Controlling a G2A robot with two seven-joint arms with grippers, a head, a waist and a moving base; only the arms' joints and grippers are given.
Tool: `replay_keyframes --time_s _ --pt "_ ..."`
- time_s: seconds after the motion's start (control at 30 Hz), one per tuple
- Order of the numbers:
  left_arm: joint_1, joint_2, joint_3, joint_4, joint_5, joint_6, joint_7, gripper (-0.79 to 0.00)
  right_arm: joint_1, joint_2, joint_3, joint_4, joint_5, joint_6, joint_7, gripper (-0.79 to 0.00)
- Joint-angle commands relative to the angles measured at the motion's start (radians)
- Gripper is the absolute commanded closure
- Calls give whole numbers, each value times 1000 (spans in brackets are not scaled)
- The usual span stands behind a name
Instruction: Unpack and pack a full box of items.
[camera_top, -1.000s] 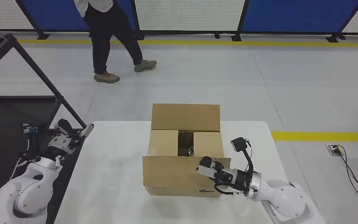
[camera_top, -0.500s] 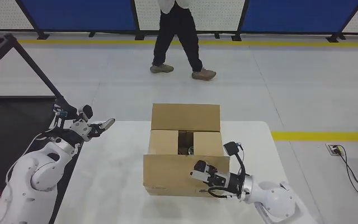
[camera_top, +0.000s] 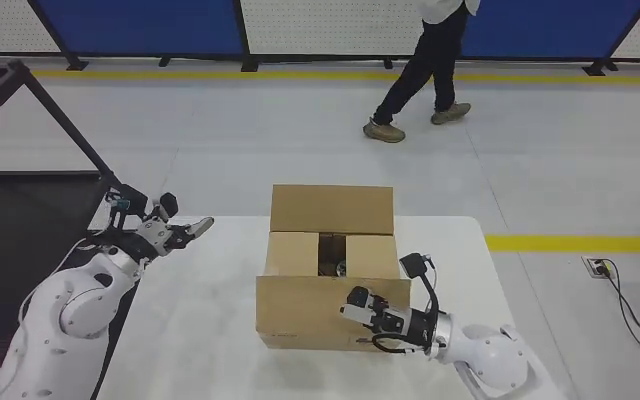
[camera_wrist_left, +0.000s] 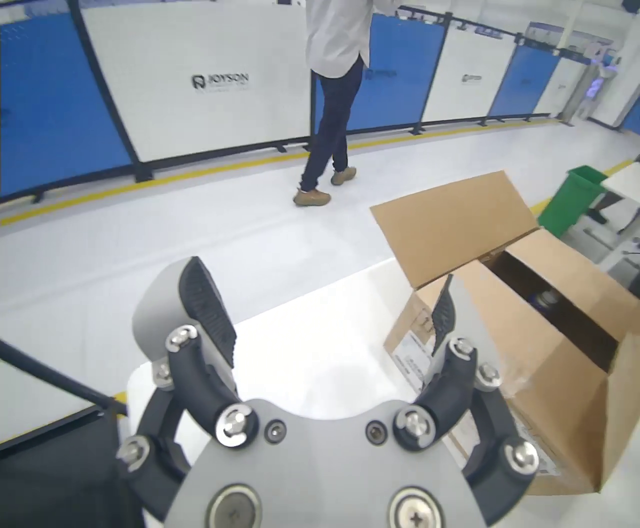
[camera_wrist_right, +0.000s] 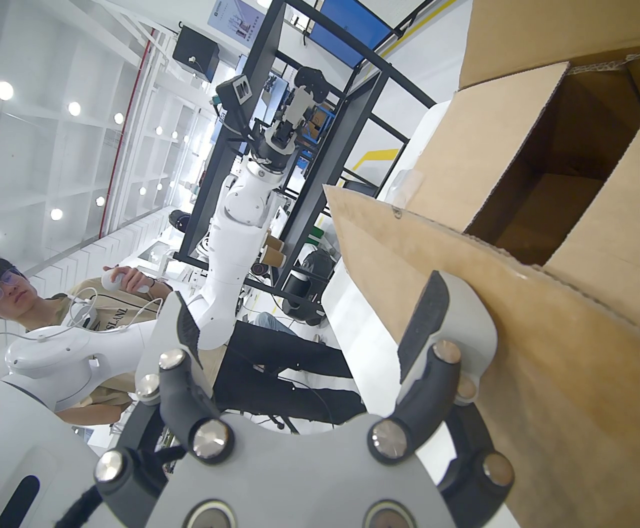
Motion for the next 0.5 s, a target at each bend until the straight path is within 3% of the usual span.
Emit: replay_keyframes --time_s 0.0,0.23,0.47 --pt "-81 -6 42 88 -123 -37 -87 -785 -3 -1 -1 -10 3 -2 -18 -785" --pt "-338 -48 211 376 -450 -100 -376 -785 -16 -4 7 -18 16 -19 -64 -785" --pt "-540 -116 363 637 -735 -5 -678 -785 -13 -7 3 -11 19 -20 -86 -785"
